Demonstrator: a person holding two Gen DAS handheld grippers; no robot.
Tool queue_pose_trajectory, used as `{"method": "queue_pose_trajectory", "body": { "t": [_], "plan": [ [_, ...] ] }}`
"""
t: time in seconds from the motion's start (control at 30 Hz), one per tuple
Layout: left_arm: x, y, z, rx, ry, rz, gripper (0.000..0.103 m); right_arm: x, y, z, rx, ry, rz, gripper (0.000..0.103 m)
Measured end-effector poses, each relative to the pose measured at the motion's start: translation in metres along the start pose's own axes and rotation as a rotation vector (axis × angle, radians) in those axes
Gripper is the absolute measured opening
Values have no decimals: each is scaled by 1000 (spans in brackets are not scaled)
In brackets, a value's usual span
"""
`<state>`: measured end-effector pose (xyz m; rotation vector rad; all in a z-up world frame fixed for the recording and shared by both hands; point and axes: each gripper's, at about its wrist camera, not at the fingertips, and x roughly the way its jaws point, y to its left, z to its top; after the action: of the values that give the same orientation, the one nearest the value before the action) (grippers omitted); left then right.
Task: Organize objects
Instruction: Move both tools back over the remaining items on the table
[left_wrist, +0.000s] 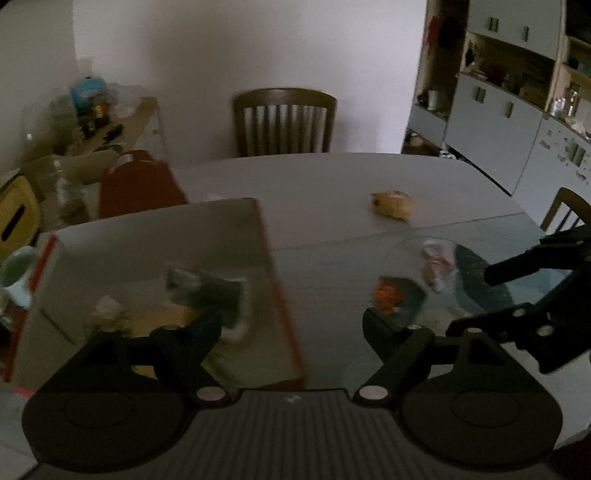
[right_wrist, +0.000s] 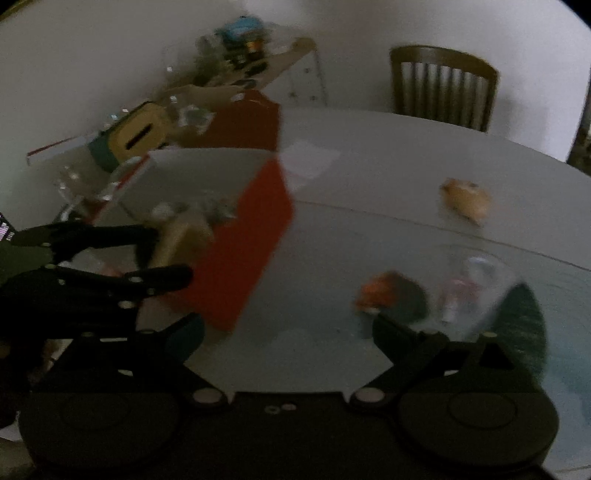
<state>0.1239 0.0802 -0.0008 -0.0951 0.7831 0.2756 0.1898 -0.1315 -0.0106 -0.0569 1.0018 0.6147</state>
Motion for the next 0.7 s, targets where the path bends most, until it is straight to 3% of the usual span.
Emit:
{"method": "queue_pose_trajectory", "body": {
  "t": [0.33,0.4,0.7],
  "plan": [
    [31,-69,5,22,37,-32,94,-15,-79,-20,56,-1,-67,98],
    [40,-75,5,9,46,-35,100,-17,-90,-23,54,0,-78,98],
    [81,-95,7,-7,75,-10,103,-8,-131,-28,50,12,-132,95]
  ]
}}
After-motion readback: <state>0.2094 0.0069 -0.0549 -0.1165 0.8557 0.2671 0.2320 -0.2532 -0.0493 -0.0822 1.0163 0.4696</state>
